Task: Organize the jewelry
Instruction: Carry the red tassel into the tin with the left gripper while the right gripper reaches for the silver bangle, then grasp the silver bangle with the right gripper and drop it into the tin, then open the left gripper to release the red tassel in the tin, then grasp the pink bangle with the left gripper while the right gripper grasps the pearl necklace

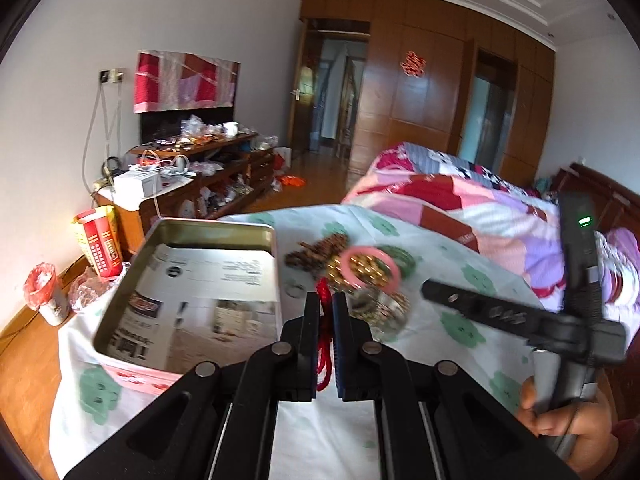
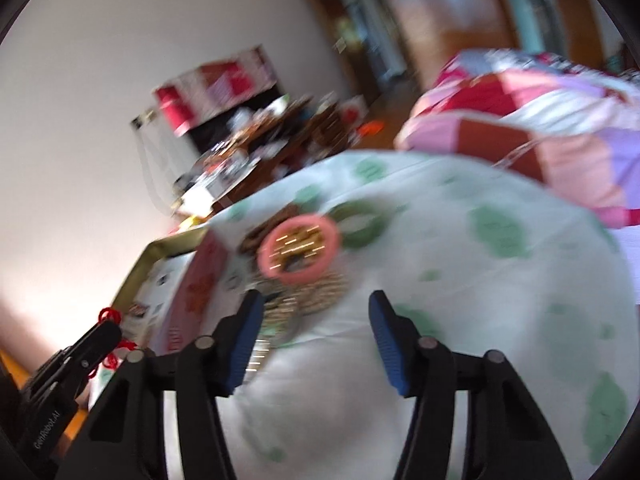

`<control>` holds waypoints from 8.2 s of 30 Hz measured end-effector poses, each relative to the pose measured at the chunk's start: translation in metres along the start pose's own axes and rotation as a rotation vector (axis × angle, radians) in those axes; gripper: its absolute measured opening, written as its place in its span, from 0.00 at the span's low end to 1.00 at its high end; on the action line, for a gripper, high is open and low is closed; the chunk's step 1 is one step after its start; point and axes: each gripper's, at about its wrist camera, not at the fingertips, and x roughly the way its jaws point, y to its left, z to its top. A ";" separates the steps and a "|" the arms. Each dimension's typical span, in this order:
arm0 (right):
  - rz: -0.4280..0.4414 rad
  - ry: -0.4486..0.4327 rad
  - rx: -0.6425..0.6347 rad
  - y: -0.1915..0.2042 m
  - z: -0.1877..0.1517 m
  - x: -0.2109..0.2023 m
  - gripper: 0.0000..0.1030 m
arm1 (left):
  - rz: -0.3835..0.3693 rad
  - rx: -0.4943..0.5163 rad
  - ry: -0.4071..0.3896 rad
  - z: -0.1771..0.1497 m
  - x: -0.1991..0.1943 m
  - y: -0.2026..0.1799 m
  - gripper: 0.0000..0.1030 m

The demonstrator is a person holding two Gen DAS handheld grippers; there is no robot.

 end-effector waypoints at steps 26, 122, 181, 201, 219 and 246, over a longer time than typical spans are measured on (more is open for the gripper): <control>-0.045 0.050 -0.155 0.034 0.010 0.032 0.80 | 0.121 -0.135 -0.012 -0.009 0.007 0.065 0.05; 0.405 0.225 -0.226 0.157 -0.011 0.102 0.12 | 0.255 -0.194 0.109 -0.016 0.036 0.084 0.05; -0.104 -0.083 0.006 -0.015 0.011 0.008 0.73 | 0.282 -0.010 0.079 -0.028 0.027 -0.006 0.58; -0.099 0.216 -0.235 0.026 -0.005 0.078 0.76 | 0.248 -0.039 0.117 -0.032 0.032 -0.008 0.58; -0.095 0.085 -0.150 -0.013 0.004 0.029 0.35 | 0.182 0.036 0.093 -0.027 0.034 -0.029 0.58; -0.145 -0.104 0.009 -0.038 0.025 0.001 0.35 | 0.085 -0.081 0.297 0.016 0.177 -0.050 0.15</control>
